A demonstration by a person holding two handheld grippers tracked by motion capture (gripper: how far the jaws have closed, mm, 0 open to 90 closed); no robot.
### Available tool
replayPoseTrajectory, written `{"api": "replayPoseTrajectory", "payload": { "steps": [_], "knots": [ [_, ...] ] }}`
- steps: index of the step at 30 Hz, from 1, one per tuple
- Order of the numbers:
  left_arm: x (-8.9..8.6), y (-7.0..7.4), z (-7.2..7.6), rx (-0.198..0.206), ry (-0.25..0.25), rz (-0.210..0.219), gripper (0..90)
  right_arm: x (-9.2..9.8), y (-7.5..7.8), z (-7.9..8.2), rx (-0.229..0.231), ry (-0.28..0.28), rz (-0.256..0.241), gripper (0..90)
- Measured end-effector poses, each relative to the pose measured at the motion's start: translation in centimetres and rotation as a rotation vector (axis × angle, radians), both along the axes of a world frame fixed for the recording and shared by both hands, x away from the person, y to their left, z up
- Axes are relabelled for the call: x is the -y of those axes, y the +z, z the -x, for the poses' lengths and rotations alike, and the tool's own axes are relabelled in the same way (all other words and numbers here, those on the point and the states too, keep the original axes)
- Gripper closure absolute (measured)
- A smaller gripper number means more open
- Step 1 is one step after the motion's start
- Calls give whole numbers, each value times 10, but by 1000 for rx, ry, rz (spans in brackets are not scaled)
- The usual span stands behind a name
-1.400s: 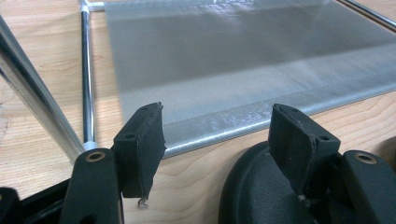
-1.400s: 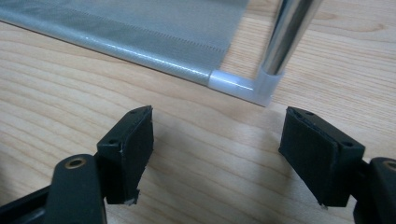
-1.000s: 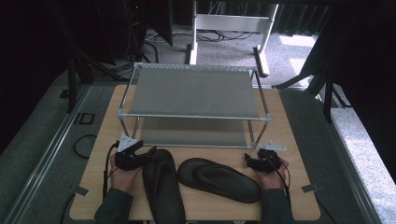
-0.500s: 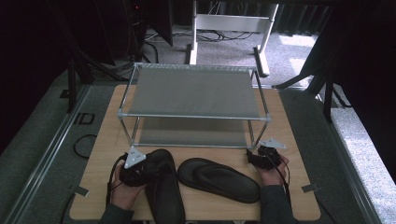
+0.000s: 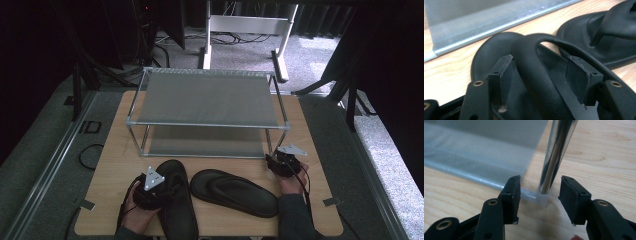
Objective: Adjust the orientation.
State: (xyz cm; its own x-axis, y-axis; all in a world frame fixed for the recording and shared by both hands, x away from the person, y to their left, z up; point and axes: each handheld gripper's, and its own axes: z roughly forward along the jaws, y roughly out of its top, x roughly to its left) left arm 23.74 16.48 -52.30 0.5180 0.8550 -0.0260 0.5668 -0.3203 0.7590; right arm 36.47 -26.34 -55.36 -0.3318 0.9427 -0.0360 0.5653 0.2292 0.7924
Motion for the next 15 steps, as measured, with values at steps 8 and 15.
{"api": "replayPoseTrajectory", "payload": {
  "steps": [8, 15],
  "knots": [
    [0, -5, -3, -38, 12, -8, 475, 1, -1, -7, 4, -15, -41, 508],
    [1, -6, -4, -50, 15, 4, 521, 2, -2, -7, 0, -18, -48, 503]
  ]
}}
